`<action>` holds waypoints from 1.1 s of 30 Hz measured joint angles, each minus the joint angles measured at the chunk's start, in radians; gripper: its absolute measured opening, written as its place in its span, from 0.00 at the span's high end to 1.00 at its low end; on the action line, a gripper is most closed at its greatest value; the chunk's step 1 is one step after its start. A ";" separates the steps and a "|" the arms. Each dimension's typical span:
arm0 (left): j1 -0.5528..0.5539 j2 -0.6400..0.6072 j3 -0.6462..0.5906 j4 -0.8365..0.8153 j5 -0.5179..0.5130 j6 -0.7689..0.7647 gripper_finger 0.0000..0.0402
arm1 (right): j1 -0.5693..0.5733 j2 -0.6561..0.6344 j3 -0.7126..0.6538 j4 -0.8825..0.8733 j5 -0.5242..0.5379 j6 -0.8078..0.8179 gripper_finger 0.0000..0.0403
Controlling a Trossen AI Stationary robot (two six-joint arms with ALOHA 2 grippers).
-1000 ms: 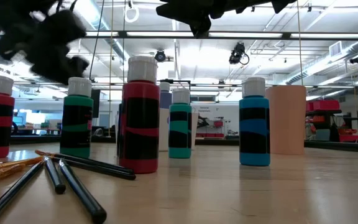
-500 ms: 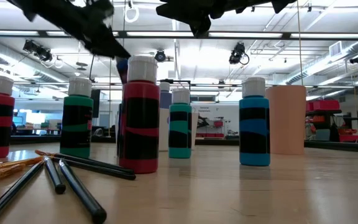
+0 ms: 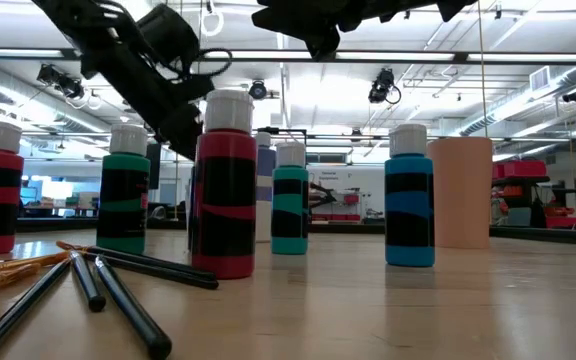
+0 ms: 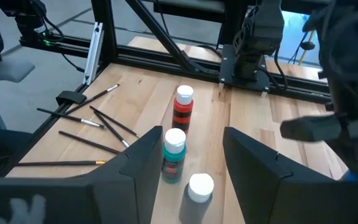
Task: Pick & Place Paint Supplies
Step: Put the small blue paint bottle into the white bin, then put the red paint bottle into the white bin
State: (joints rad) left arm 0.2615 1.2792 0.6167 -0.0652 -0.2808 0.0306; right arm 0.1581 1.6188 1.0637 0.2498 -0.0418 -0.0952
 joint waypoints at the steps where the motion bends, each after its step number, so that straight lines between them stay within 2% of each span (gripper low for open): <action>1: 0.002 0.015 0.000 0.004 -0.012 0.000 0.68 | 0.000 0.000 0.000 -0.003 0.000 0.000 0.57; 6: 0.021 0.058 0.000 0.019 -0.022 0.007 0.65 | 0.000 0.000 0.000 -0.005 0.000 0.000 0.57; 14: 0.059 0.063 0.000 0.028 -0.017 0.008 0.67 | 0.000 0.000 0.000 -0.013 0.000 0.000 0.57; 22: 0.062 0.063 -0.001 0.021 -0.050 0.040 0.54 | 0.000 0.000 0.000 -0.013 0.000 0.000 0.57; 29: 0.044 0.008 0.026 0.017 -0.012 0.065 0.51 | 0.000 0.000 0.000 -0.013 0.000 0.000 0.57; 33: 0.021 -0.055 0.057 -0.046 0.007 0.092 0.53 | 0.000 0.000 0.000 -0.016 0.000 0.002 0.57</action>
State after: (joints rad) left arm 0.2823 1.2239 0.6736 -0.1116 -0.2742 0.1227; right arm 0.1581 1.6188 1.0640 0.2334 -0.0422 -0.0930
